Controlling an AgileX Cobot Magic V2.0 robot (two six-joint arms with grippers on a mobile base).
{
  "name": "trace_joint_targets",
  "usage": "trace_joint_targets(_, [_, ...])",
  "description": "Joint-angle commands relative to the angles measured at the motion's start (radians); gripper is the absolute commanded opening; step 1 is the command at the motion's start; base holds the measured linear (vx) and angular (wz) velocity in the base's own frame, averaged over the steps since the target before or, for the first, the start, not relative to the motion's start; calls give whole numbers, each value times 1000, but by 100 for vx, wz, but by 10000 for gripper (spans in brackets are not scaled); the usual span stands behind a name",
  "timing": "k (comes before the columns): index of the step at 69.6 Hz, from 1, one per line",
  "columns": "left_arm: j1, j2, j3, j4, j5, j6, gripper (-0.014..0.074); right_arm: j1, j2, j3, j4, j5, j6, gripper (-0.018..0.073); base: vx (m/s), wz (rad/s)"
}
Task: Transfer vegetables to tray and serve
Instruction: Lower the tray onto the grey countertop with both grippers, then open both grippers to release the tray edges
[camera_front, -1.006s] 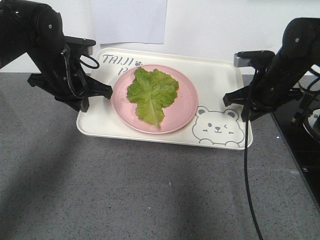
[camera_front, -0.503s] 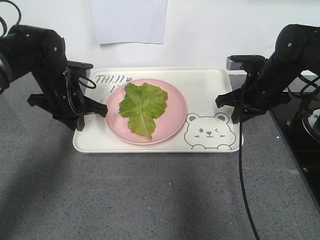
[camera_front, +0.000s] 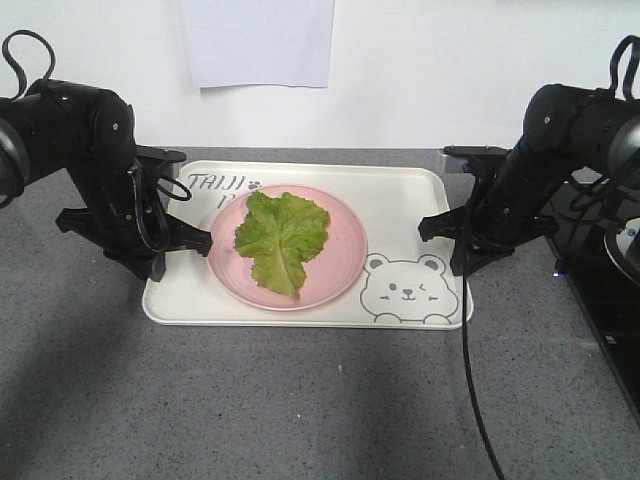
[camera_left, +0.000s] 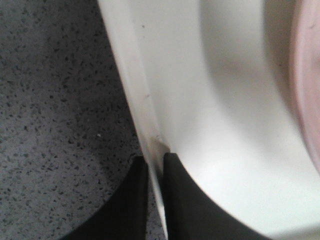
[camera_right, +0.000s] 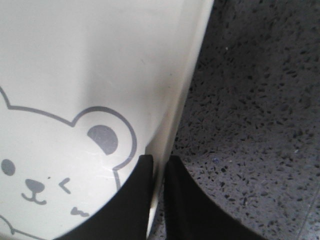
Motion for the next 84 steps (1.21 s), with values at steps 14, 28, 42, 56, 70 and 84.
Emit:
trace_joint_targets(14, [-6, -53, -24, 29, -55, 50, -6, 6, -55, -31, 35, -10, -38, -4, 0, 0])
trace_joint_targets(28, [-6, -17, -24, 29, -19, 50, -6, 6, -55, -31, 37, -2, -37, -4, 0, 0])
trace_joint_targets(42, [-6, -2, -24, 29, -16, 50, -6, 6, -55, -31, 37, 0, -37, -4, 0, 0])
trace_joint_targets(56, [-6, -1, -24, 29, -22, 50, -6, 6, -55, -31, 31, 1, -38, -3, 0, 0])
trace_joint_targets(70, [-6, 3, -24, 29, -13, 49, -6, 6, -55, -31, 28, 1, -46, 13, 0, 0])
trace_joint_targets(84, [-6, 3, -24, 29, -11, 49, -3, 6, -55, -31, 28, -2, -53, 99, 0, 0])
